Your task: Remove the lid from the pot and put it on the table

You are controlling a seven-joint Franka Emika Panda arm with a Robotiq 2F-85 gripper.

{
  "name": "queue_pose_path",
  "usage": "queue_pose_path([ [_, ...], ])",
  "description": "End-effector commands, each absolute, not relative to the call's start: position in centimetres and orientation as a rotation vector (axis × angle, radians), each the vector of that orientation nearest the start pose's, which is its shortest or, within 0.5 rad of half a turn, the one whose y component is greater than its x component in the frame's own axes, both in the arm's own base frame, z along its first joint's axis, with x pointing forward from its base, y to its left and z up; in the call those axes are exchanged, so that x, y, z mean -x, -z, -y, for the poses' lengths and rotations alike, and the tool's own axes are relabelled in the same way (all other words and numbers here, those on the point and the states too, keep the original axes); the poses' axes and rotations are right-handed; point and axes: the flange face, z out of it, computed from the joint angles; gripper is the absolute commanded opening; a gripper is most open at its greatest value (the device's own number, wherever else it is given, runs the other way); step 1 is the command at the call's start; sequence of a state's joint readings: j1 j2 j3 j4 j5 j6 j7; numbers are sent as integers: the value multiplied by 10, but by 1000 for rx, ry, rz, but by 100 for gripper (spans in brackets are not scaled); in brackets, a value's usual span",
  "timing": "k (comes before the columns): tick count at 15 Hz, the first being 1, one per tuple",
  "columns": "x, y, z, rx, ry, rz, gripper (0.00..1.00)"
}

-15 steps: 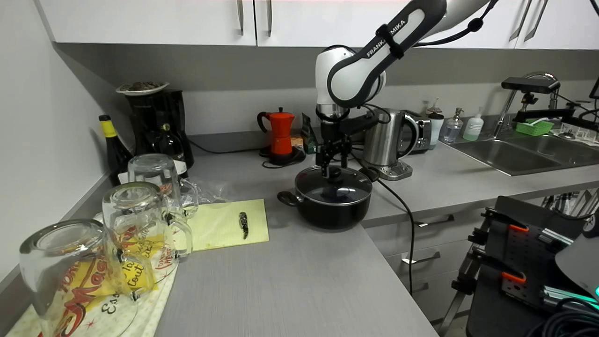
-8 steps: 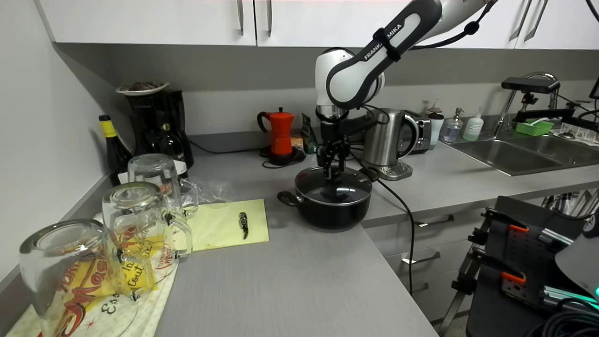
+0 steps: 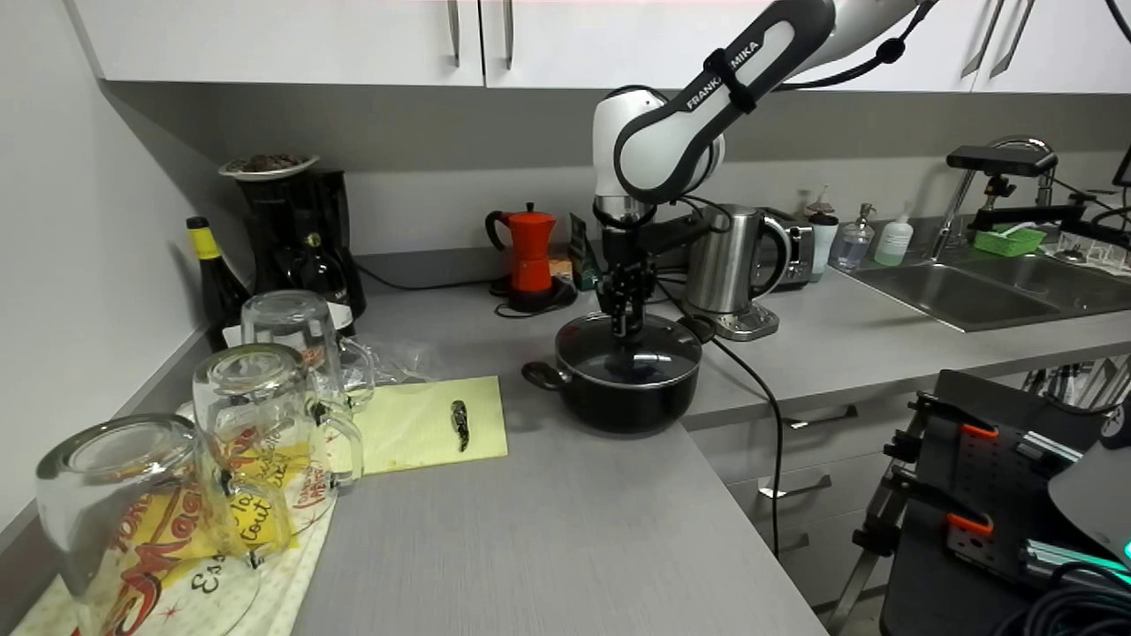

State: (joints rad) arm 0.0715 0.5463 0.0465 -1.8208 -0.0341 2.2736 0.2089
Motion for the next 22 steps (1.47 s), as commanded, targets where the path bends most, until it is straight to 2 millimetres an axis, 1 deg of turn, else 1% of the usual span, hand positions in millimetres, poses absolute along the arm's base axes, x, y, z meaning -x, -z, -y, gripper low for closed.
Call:
queue_pose_path([
  [1,-620,-267,-90,3148,-70,-49,26],
  [2,-617,-273,-94,3153,-58,-39,26],
  [6,-584,-319,-127,3163,16,78,26],
  [8,-566,-334,-148,3167,29,165,26],
  [9,-556,-339,-164,3167,25,229,26],
  [10,-548,-341,-175,3165,20,277,26],
  [12,-528,-340,-206,3164,3,410,26],
  [13,-517,-337,-225,3161,-14,495,26],
  [14,-508,-334,-239,3158,-28,559,26],
  [15,-499,-327,-257,3154,-47,634,26],
  [17,-482,-315,-284,3148,-82,766,26],
  [18,-474,-310,-295,3144,-95,822,26],
  [20,-460,-293,-317,3119,-124,941,26],
  [22,-452,-276,-331,3095,-136,1042,26],
])
